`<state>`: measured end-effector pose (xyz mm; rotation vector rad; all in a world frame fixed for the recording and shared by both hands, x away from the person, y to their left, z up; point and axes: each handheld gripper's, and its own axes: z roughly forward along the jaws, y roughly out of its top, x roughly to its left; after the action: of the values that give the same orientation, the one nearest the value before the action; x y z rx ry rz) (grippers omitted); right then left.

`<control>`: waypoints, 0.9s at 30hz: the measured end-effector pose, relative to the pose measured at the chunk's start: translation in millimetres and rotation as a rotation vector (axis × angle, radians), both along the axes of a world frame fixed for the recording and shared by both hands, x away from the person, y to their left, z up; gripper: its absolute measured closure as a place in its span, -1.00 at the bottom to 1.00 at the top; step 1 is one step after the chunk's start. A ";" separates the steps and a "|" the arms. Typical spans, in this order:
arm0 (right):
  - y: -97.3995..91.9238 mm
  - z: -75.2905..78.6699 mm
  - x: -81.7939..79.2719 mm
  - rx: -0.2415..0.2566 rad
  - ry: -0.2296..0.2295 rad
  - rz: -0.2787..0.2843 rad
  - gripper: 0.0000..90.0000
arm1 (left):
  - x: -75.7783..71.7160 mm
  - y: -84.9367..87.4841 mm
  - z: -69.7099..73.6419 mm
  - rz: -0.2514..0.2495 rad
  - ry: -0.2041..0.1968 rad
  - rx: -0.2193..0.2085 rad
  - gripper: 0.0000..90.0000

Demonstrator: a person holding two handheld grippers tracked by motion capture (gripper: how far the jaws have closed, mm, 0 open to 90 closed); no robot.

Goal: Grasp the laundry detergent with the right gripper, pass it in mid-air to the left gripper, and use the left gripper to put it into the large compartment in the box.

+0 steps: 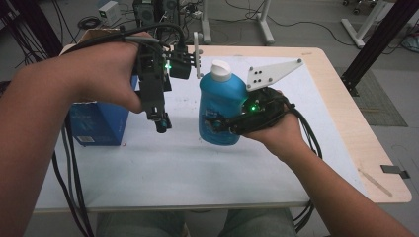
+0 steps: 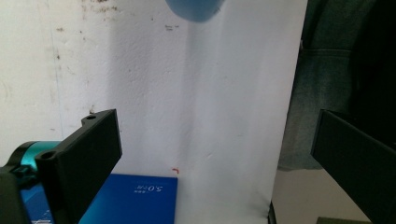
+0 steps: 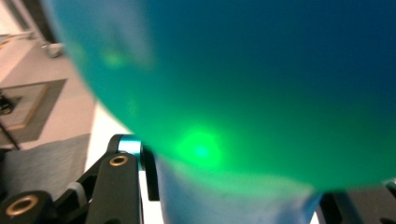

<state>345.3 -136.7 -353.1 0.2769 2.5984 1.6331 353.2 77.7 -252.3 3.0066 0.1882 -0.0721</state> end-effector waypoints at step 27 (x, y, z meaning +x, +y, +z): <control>48.8 -15.7 -7.0 -0.008 0.028 0.259 0.03 | -15.1 -28.6 20.3 -0.053 -0.019 0.034 -0.96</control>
<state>338.3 -87.8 -368.9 -0.0399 2.7586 1.7021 338.1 49.1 -231.9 3.0455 0.1091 -0.0454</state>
